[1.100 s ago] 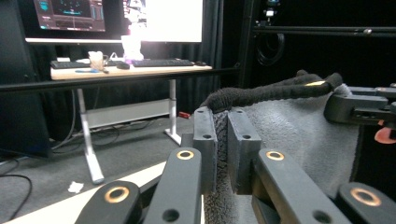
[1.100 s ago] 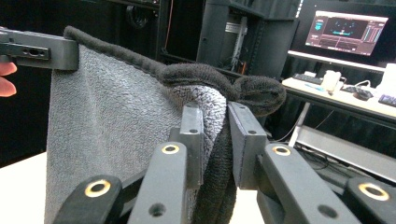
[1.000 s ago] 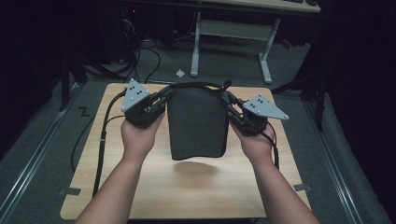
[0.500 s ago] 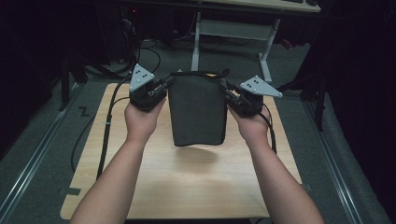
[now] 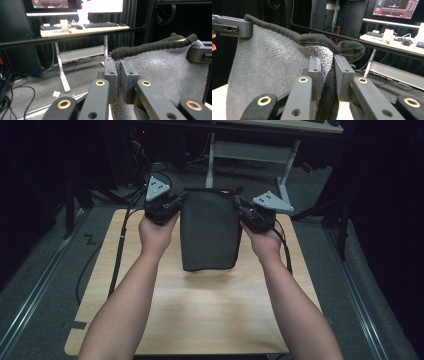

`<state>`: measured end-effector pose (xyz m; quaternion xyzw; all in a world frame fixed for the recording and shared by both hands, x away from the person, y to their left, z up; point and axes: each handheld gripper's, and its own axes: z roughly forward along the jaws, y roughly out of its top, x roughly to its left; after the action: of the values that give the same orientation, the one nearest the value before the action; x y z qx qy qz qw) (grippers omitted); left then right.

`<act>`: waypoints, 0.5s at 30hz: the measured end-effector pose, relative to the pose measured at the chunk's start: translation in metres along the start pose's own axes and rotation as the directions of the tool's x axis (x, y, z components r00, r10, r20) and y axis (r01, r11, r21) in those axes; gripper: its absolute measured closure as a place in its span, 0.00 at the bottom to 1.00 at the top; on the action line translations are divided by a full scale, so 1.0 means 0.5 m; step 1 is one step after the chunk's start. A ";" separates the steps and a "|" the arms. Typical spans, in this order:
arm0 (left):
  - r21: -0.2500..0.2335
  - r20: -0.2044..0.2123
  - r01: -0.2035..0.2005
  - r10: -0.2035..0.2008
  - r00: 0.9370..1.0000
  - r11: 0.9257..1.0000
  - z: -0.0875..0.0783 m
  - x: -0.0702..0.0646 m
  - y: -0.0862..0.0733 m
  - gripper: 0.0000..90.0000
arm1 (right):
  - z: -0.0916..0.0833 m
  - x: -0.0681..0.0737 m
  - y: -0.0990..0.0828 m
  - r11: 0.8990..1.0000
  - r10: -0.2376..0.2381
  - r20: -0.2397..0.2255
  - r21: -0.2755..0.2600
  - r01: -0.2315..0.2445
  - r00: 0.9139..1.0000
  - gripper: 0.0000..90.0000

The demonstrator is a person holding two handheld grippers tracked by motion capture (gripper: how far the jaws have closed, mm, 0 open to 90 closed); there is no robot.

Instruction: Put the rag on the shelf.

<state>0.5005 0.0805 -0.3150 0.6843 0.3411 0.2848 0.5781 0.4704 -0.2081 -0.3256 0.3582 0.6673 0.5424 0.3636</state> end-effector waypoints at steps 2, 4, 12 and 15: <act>0.020 -0.002 -0.004 0.004 1.000 1.000 0.016 0.007 -0.005 0.94 | 0.012 -0.008 -0.004 1.000 -0.017 0.002 0.017 0.017 1.000 0.86; 0.029 0.003 0.004 -0.005 1.000 1.000 0.031 0.014 -0.010 0.94 | 0.023 -0.015 -0.009 0.999 -0.031 0.006 0.027 0.031 1.000 0.86; 0.128 0.029 0.038 -0.042 0.999 0.991 0.091 0.038 -0.070 0.94 | 0.061 -0.047 -0.047 0.993 -0.066 -0.002 0.101 0.065 0.998 0.85; 0.164 0.038 0.059 -0.066 0.997 0.985 0.103 0.042 -0.101 0.94 | 0.071 -0.051 -0.070 0.988 -0.075 -0.002 0.135 0.075 0.997 0.86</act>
<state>0.5467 0.0713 -0.3736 0.7242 0.3720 0.2231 0.5361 0.5108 -0.2195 -0.3627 0.3574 0.7148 0.4816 0.3597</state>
